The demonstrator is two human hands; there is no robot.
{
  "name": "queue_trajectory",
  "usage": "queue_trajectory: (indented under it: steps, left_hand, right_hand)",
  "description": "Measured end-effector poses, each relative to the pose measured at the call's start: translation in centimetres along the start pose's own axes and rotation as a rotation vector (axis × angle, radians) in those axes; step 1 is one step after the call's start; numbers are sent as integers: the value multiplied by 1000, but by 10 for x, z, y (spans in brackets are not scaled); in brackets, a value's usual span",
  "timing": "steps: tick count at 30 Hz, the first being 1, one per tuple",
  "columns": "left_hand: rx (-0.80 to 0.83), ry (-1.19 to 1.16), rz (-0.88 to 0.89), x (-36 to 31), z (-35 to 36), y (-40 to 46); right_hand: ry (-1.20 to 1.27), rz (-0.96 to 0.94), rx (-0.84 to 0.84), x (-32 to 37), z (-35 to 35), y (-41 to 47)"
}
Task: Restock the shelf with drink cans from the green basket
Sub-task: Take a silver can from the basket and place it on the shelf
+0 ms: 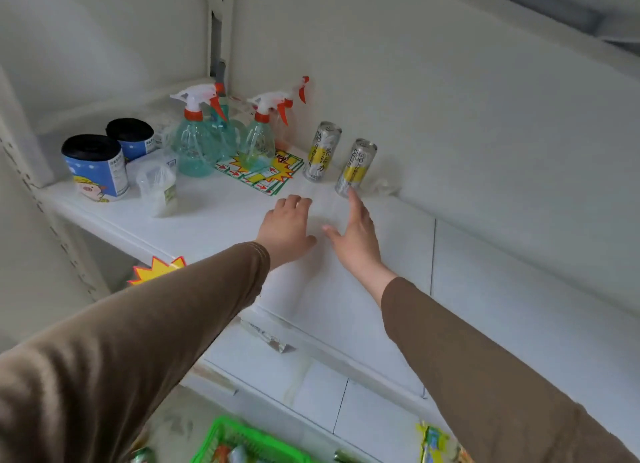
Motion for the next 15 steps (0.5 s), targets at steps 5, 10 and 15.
queue_trajectory:
  steps: [5, 10, 15]
  left_hand:
    - [-16, 72, 110, -7, -7, -78]
    - [-105, 110, 198, -10, -17, -168]
    - [-166, 111, 244, -9, -4, -266]
  right_hand:
    - [-185, -70, 76, 8, 6, -88]
    - [-247, -108, 32, 14, 6, -177]
    - [-320, -218, -39, 15, 23, -275]
Point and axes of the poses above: each hand's wrist, its own y-axis towards the middle knuckle, its own z-axis out of the palm, x = y × z, the point moved 9 cm from there along y, towards the middle knuckle, and after that the axes turned 5 degrees about y, right-handed, at the moved point
